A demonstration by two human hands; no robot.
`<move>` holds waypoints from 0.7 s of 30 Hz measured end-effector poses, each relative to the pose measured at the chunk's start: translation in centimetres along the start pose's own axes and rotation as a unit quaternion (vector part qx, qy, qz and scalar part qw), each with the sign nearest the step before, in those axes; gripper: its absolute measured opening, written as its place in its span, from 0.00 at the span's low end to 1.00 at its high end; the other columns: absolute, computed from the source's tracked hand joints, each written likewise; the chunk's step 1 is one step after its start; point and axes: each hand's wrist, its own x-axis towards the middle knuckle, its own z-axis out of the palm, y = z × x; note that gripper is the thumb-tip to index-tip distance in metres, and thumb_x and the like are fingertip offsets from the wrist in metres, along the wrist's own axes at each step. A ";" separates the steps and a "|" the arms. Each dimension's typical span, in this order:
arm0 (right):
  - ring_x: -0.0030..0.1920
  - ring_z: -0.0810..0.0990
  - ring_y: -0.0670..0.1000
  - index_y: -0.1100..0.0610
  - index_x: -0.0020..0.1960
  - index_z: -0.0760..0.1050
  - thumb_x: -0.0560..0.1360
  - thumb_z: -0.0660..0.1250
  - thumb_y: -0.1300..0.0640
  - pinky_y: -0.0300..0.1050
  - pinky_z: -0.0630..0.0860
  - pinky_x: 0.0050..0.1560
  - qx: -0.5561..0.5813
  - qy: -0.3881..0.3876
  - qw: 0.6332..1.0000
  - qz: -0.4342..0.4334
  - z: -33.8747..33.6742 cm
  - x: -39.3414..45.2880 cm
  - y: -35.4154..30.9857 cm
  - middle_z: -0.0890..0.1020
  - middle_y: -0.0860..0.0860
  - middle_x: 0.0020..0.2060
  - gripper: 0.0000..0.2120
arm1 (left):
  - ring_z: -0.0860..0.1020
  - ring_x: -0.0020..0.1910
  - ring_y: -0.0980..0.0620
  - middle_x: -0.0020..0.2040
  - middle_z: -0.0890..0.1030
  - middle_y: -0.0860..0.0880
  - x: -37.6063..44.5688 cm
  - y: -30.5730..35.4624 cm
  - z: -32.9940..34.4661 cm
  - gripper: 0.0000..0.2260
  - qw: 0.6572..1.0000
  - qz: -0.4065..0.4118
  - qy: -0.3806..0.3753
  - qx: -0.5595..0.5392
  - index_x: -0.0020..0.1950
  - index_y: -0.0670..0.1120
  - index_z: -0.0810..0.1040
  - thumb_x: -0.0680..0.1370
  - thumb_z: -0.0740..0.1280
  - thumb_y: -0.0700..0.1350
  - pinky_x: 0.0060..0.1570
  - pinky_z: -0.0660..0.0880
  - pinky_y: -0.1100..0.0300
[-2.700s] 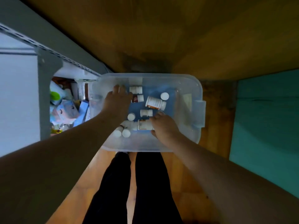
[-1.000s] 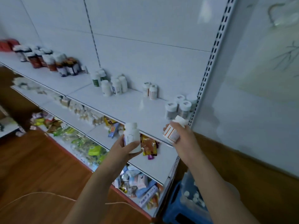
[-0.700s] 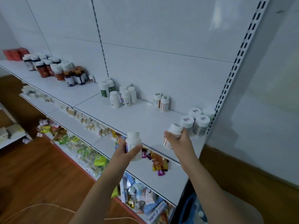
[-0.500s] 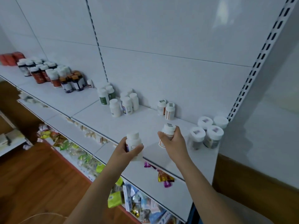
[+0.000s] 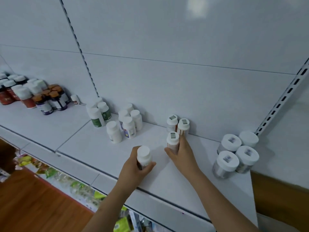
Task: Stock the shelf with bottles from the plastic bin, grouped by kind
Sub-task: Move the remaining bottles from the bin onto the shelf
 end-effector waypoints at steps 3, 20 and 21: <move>0.55 0.74 0.53 0.59 0.64 0.71 0.72 0.75 0.54 0.46 0.73 0.55 -0.106 0.058 0.993 -0.013 0.8 -1.4 0.9 0.76 0.54 0.55 0.25 | 0.79 0.43 0.55 0.44 0.80 0.57 1.1 -1.5 -0.3 0.22 0.999 0.024 -0.016 0.028 0.56 0.58 0.68 0.70 0.75 0.58 0.41 0.75 0.64; 0.57 0.76 0.47 0.51 0.66 0.71 0.76 0.69 0.58 0.38 0.73 0.56 0.012 0.113 0.991 0.066 3.9 -5.4 -6.4 0.75 0.44 0.57 0.19 | 0.72 0.63 0.55 0.64 0.75 0.54 3.5 -8.3 -7.3 0.26 0.949 0.220 -0.059 0.220 0.62 0.51 0.78 0.73 0.63 0.68 0.61 0.67 0.63; 0.58 0.75 0.45 0.49 0.67 0.70 0.76 0.69 0.57 0.38 0.72 0.58 0.014 0.076 0.995 0.057 4.5 -5.8 -6.8 0.74 0.43 0.59 0.21 | 0.72 0.63 0.54 0.65 0.75 0.55 3.7 -8.8 -8.1 0.25 0.945 0.225 -0.058 0.231 0.63 0.52 0.78 0.74 0.61 0.67 0.60 0.68 0.62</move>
